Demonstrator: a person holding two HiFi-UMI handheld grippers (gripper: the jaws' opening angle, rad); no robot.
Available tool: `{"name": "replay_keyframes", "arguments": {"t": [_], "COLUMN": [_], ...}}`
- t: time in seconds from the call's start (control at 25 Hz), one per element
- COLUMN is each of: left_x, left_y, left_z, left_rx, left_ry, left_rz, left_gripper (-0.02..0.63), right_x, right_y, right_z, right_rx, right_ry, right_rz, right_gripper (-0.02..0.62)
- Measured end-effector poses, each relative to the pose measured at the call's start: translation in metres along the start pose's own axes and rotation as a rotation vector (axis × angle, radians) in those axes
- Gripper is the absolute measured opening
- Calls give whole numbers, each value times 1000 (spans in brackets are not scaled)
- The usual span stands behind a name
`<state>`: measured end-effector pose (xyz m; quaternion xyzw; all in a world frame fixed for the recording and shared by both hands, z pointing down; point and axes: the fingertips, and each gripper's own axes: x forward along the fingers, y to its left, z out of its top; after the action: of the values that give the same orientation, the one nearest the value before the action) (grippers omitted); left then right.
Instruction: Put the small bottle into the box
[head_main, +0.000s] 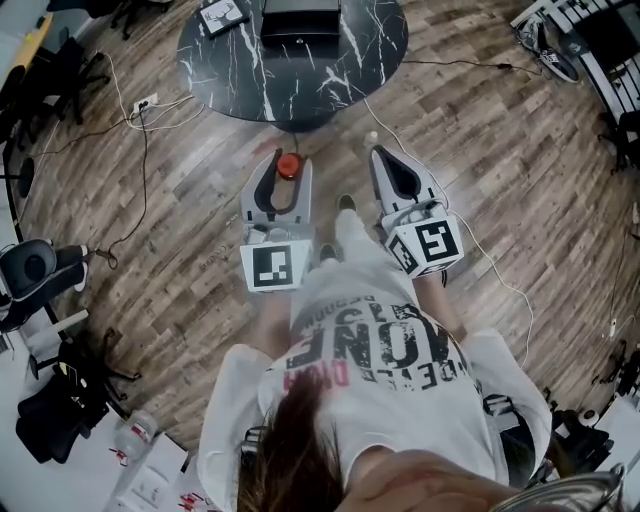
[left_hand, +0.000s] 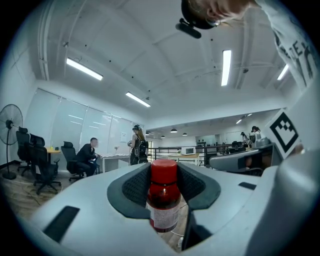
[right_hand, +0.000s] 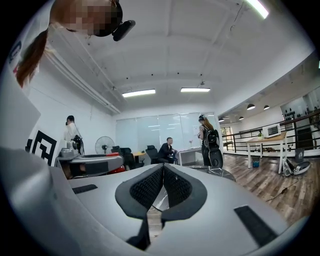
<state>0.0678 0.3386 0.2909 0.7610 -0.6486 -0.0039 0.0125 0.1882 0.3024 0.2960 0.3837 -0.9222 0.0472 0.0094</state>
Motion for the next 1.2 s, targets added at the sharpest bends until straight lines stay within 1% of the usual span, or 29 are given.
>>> {"name": "replay_keyframes", "arguments": {"t": [0.2,0.36,0.6,0.92,1.2], "left_x": [38,72,109,143,163], "left_y": [16,32,40,46,40], "left_z": [2,5,12,13,19], "left_rx": [-5,1,4,9,21], "left_ry": [-10,-14,-26,-30,-58], "left_rz": [35,79,111,143,144], "left_gripper": [149,149,149,149,149], "right_x": [39,74,108,131,134], "right_y": [-30,-55,-81,-111,-135], "right_z": [6,14,20,22,20], "right_rx": [-13,-21,-26,-18,-17], "right_ry": [3,0,0,0,10], "right_rz": [25,58,94,115,99], "right_gripper": [2,2,2,2,2]}}
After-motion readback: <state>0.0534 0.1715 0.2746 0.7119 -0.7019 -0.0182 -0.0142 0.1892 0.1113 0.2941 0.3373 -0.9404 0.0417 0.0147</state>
